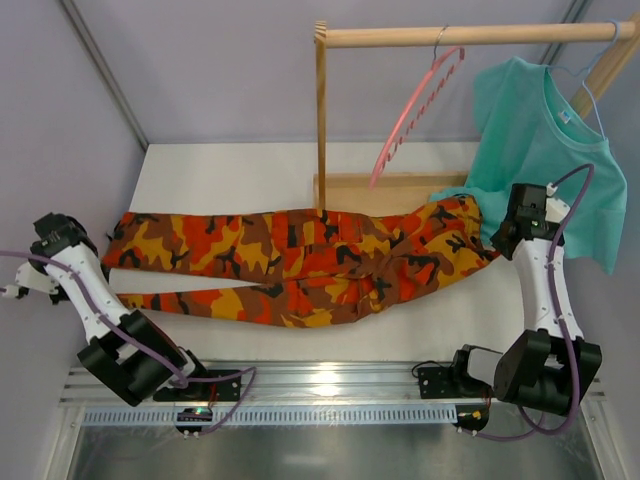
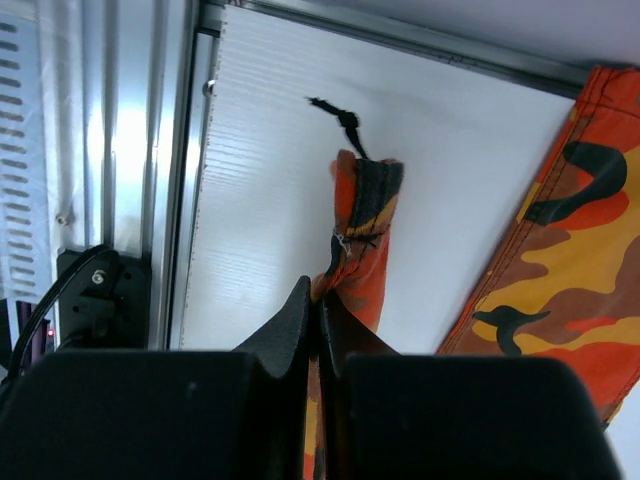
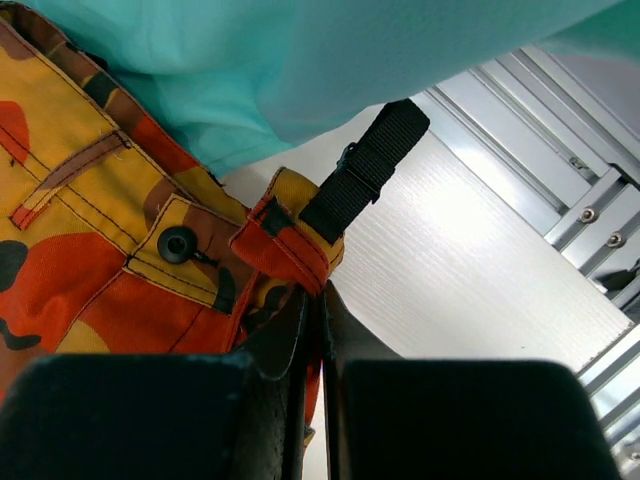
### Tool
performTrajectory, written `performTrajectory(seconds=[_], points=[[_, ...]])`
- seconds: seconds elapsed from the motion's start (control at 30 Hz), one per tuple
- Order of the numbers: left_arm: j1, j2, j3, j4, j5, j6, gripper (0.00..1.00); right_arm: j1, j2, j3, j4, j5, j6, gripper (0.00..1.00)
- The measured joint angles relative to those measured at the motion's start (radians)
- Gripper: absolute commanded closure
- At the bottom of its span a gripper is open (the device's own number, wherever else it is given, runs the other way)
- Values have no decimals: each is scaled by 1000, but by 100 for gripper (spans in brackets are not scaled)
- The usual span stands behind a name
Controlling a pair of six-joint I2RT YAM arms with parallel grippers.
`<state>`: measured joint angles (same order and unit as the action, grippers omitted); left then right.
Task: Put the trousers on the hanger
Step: Fold the trousers
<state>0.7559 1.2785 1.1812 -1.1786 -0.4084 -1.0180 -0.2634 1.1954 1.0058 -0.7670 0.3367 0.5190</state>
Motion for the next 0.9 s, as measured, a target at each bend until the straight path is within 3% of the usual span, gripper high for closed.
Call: performTrajectory(seconds=[0.2, 0.37, 0.53, 0.73, 0.83, 0.9], points=[[0, 21, 113, -146, -53, -102, 99, 2, 0, 85, -98, 3, -58, 96], [-31, 135, 134, -189, -75, -149, 100, 2, 19, 152, -152, -12, -101, 96], [-103, 308, 134, -147, -80, -142, 100, 27, 119, 218, -163, -33, -129, 96], [-123, 489, 157, -13, -19, -29, 100, 68, 228, 221, -161, -43, -142, 96], [-143, 553, 197, 76, 41, 62, 81, 71, 252, 221, -156, -45, -143, 96], [-161, 555, 206, 123, 69, 106, 73, 71, 259, 221, -146, -45, -143, 96]])
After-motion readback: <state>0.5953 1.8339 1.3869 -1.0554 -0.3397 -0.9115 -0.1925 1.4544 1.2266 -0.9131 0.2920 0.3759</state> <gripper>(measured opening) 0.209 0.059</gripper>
